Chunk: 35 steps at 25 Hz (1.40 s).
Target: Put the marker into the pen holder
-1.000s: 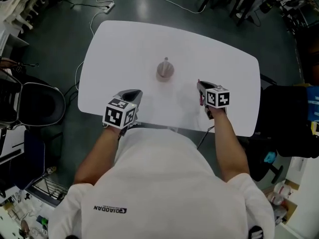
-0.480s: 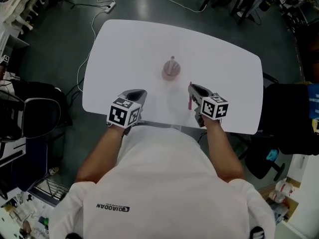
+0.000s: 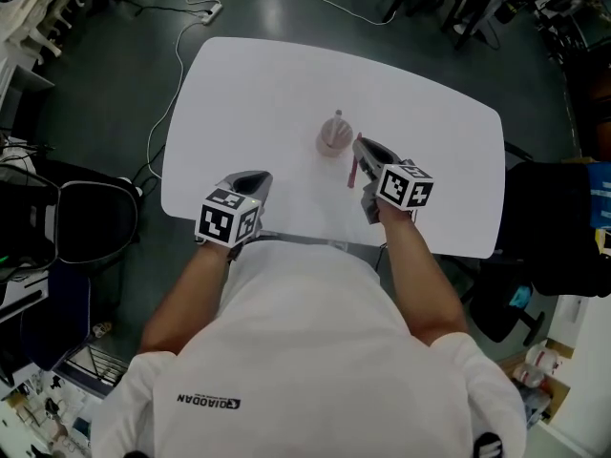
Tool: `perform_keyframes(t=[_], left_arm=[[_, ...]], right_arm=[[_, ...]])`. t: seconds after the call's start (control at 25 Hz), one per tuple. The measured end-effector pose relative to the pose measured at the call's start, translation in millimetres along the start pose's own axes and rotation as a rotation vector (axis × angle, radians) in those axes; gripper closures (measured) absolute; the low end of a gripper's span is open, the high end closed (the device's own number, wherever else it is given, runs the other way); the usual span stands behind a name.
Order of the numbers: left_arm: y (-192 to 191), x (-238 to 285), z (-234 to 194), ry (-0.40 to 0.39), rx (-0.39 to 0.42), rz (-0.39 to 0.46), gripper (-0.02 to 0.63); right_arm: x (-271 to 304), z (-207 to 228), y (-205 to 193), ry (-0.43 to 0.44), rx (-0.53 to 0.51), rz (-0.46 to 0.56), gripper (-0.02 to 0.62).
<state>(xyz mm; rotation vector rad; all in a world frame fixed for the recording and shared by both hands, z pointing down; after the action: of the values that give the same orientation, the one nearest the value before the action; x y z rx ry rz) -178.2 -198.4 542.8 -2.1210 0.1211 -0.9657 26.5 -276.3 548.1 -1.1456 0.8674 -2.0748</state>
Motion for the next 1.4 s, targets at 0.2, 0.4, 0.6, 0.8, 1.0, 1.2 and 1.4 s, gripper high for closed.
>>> perform_keyframes(t=[0.2, 0.4, 0.6, 0.8, 1.0, 1.2, 1.4], left_arm=[[-6, -12, -11, 0.009, -0.017, 0.014, 0.578], [-9, -23, -23, 0.024, -0.041, 0.028, 0.578], [-19, -27, -31, 0.026, -0.054, 0.034, 0.578], [-24, -30, -30, 0.023, -0.062, 0.031, 0.578], [-24, -28, -29, 0.010, -0.052, 0.027, 0.578], [-21, -26, -22, -0.009, -0.037, 0.024, 0.578], [-22, -19, -23, -0.032, -0.016, 0.013, 0.578]], right_arm=[[29, 3, 35, -0.036, 0.045, 0.073, 0.529], [47, 9, 64, -0.077, 0.092, 0.146, 0.529], [61, 22, 72, -0.137, 0.129, 0.217, 0.529], [64, 21, 53, -0.144, 0.040, 0.168, 0.529], [60, 13, 22, -0.138, -0.054, 0.085, 0.529], [54, 20, -10, -0.184, -0.117, -0.051, 0.529], [57, 26, -20, -0.189, -0.099, -0.099, 0.483]])
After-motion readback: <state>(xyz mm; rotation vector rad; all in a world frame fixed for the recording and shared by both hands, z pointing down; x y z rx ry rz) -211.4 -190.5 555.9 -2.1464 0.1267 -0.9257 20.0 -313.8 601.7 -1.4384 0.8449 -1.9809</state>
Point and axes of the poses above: the fingertips, and each gripper's own axes: x forward along the fingers, z to its right, y out of its top, the point moved 1 cm from there along -x, backward along the fingers, and after that the axes turned 7 degrees about -y, right-handed, at the moved point
